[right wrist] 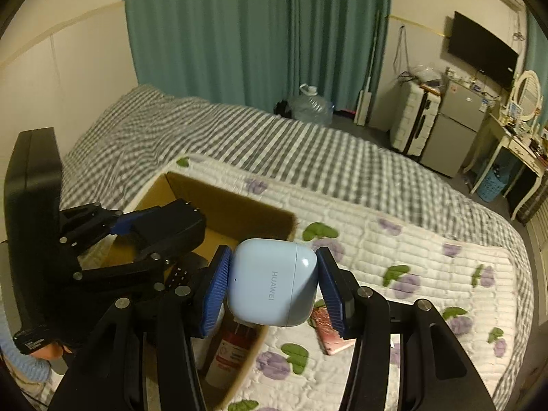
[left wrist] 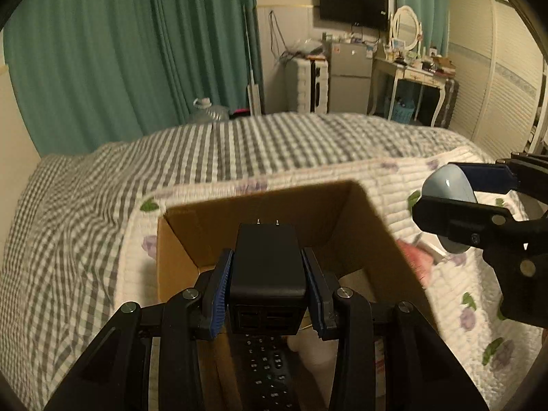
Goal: Organize rigid objects
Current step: 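Carry the black charger and earbud case over the box and open both tools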
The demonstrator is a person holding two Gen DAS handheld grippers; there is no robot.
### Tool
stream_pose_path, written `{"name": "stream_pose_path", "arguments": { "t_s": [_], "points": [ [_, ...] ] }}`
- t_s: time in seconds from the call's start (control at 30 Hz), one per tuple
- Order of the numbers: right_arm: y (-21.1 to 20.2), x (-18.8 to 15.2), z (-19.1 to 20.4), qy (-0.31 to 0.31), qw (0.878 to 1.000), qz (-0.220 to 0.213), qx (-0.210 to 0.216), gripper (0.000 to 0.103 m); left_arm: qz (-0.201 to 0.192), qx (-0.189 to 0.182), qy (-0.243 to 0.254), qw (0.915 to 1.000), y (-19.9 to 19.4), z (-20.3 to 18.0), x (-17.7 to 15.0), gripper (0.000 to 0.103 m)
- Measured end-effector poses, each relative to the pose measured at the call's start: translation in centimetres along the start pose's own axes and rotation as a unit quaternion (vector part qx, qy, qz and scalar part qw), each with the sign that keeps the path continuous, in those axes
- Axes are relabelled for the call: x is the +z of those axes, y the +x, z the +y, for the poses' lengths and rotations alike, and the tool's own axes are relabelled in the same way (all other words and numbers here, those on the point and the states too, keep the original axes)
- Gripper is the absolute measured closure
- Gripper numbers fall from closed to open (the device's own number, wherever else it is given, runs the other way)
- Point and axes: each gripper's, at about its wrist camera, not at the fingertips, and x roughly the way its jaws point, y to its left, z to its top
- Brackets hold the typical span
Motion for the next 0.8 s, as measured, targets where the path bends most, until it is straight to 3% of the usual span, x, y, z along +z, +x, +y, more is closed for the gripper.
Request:
{"name": "stream_pose_path", "arguments": {
  "t_s": [0.23, 0.43, 0.57, 0.67, 0.8],
  "points": [
    [3.2, -0.1, 0.7, -0.002, 1.000, 0.021, 0.002, 0.053, 0.033, -0.021, -0.029, 0.9988, 1.9, 1.6, -1.3, 0.063],
    [3.3, 0.2, 1.7, -0.010, 1.000, 0.025, -0.005, 0.053, 0.050, -0.031, -0.032, 0.9978, 2.4, 1.7, -1.7, 0.063],
    [2.9, 0.5, 2.2, -0.017, 0.999, 0.028, -0.016, 0.053, 0.034, -0.029, -0.042, 0.9981, 1.8, 2.4, -1.8, 0.060],
    [2.3, 0.7, 2.2, -0.016, 0.999, 0.029, -0.021, 0.053, 0.017, -0.026, -0.047, 0.9984, 0.8, 2.8, -1.7, 0.048],
    [2.1, 1.0, 2.5, -0.016, 0.999, 0.029, -0.026, 0.053, 0.019, -0.020, -0.071, 0.9971, 0.2, 4.2, -1.7, 0.046]
  ]
}}
